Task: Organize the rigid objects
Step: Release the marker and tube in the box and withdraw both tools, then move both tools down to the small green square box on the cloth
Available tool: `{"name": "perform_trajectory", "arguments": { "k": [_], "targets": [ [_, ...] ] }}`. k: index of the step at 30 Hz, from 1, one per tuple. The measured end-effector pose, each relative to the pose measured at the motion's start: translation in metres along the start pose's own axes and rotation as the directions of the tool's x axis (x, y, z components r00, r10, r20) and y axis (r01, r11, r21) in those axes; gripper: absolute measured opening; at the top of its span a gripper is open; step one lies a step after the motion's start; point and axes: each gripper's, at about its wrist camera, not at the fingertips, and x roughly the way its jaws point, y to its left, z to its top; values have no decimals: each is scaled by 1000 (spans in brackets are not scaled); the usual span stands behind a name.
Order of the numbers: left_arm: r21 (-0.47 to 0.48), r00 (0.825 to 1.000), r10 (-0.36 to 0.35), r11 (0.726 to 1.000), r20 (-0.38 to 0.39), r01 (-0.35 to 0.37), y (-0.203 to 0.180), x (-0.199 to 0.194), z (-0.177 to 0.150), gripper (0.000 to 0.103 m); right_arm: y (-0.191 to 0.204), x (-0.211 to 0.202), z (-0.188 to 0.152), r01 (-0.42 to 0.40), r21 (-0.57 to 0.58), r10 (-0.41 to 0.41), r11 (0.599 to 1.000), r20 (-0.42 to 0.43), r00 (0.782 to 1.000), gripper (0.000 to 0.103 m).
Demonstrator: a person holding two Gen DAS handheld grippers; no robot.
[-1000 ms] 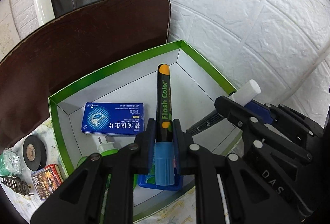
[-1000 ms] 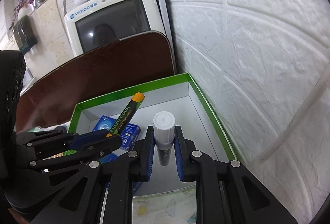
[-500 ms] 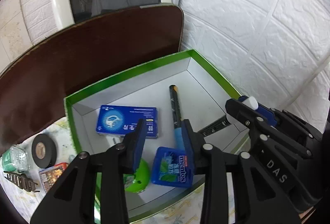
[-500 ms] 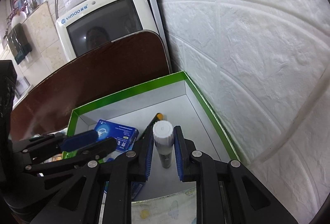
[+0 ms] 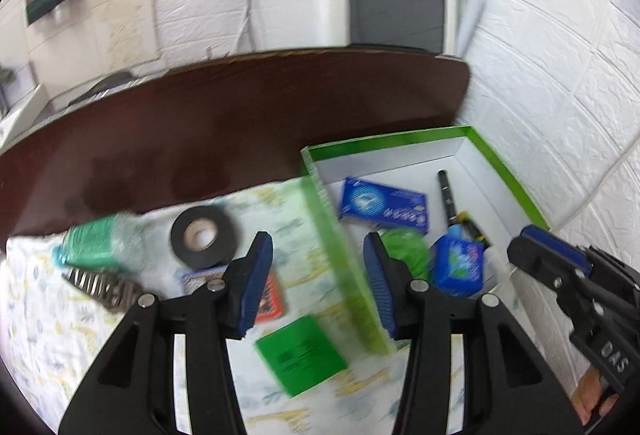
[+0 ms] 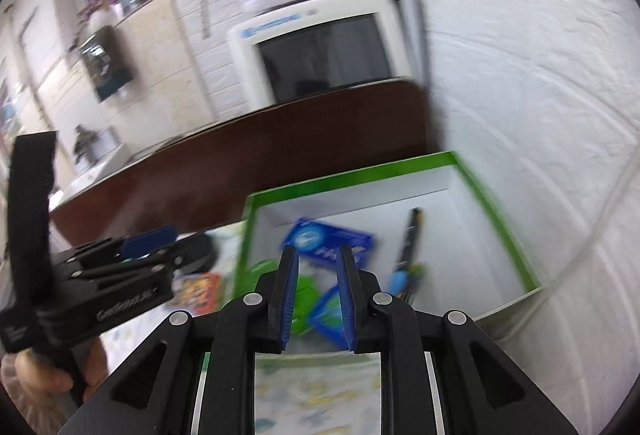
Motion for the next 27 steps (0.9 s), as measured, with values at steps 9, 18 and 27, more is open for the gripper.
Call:
{"name": "perform_trajectory", "arguments": {
  "k": [9, 18, 27],
  "targets": [
    [-11, 980, -102, 995, -169, 101, 29, 38, -47, 16, 70, 41, -65, -146, -52, 133, 988, -195, 972, 20],
    [77, 965, -26, 996, -261, 47, -1, 79, -48, 17, 54, 47, -97, -60, 46, 70, 997, -260, 963, 20],
    [104, 963, -4, 994, -268, 33, 16, 62, -71, 20, 51, 47, -97, -61, 55, 73, 997, -259, 963, 20]
  ]
}}
